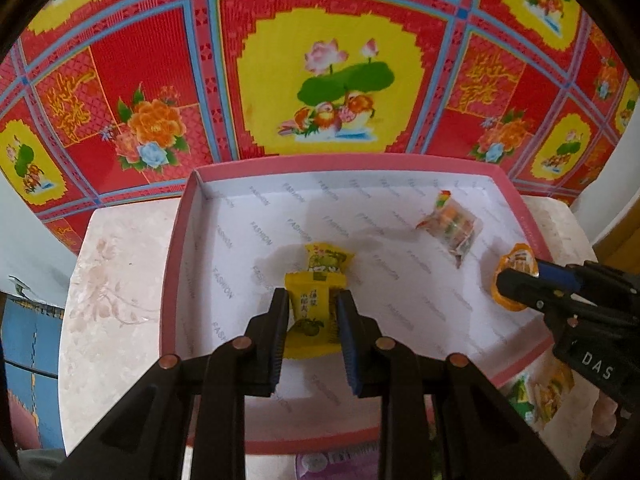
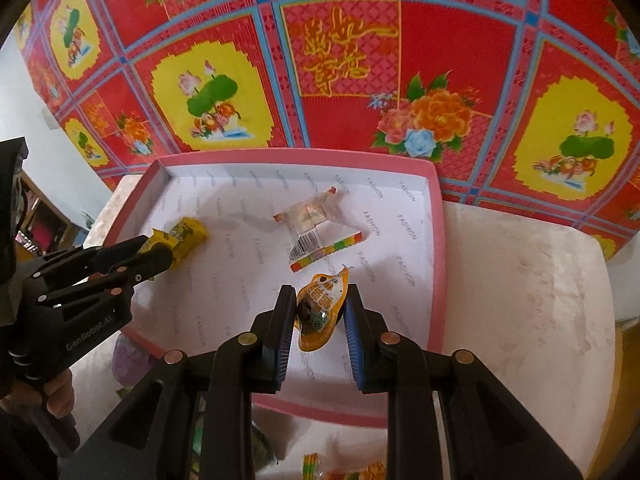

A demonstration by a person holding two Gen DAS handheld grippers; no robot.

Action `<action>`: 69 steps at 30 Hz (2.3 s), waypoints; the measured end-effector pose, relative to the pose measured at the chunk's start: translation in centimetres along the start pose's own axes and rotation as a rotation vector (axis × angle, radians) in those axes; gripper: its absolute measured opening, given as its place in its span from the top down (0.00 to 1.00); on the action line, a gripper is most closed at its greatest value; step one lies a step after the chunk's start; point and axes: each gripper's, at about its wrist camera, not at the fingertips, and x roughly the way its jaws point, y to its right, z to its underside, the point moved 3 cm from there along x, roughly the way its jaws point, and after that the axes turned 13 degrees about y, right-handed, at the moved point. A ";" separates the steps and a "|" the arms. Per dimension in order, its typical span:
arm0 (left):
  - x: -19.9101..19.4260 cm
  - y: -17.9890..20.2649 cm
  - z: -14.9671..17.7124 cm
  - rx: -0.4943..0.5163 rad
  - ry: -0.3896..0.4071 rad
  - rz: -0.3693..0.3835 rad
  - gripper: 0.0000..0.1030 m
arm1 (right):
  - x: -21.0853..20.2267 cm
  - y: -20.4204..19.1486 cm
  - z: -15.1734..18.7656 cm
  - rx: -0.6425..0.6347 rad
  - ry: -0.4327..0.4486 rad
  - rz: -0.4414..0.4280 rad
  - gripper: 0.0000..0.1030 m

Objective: Organize snacks
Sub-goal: 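Lift the yellow packet with the left tool while the right tool carries the orange candy, then release the yellow packet from the left tool while the right tool drops the orange candy, then withdraw both open tools from the pink box toward the snack pile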

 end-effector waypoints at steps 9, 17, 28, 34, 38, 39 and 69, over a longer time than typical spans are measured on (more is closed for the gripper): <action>1.7 0.1 -0.1 0.002 -0.023 -0.011 0.76 | 1.9 0.6 0.0 0.010 -0.024 0.007 0.76; 2.7 0.7 -0.4 0.010 -0.022 -0.022 0.75 | 2.6 1.0 -0.1 0.020 -0.015 -0.007 0.76; 4.4 0.8 -1.8 0.022 -0.013 -0.033 0.75 | 2.7 1.3 -0.5 0.022 -0.002 -0.012 0.75; 4.2 1.3 -1.6 0.028 -0.027 -0.025 0.63 | 2.8 1.2 -0.5 0.012 -0.009 0.003 0.75; 3.5 1.9 -1.2 0.027 -0.040 -0.029 0.55 | 2.6 0.9 -0.4 0.028 -0.017 -0.013 0.65; 3.3 1.9 -1.0 0.025 -0.042 -0.029 0.55 | 2.4 0.9 -0.4 0.027 -0.014 -0.012 0.63; -6.0 0.8 -0.4 -0.017 0.027 0.005 0.51 | -4.0 -1.0 0.1 0.009 0.057 0.020 0.51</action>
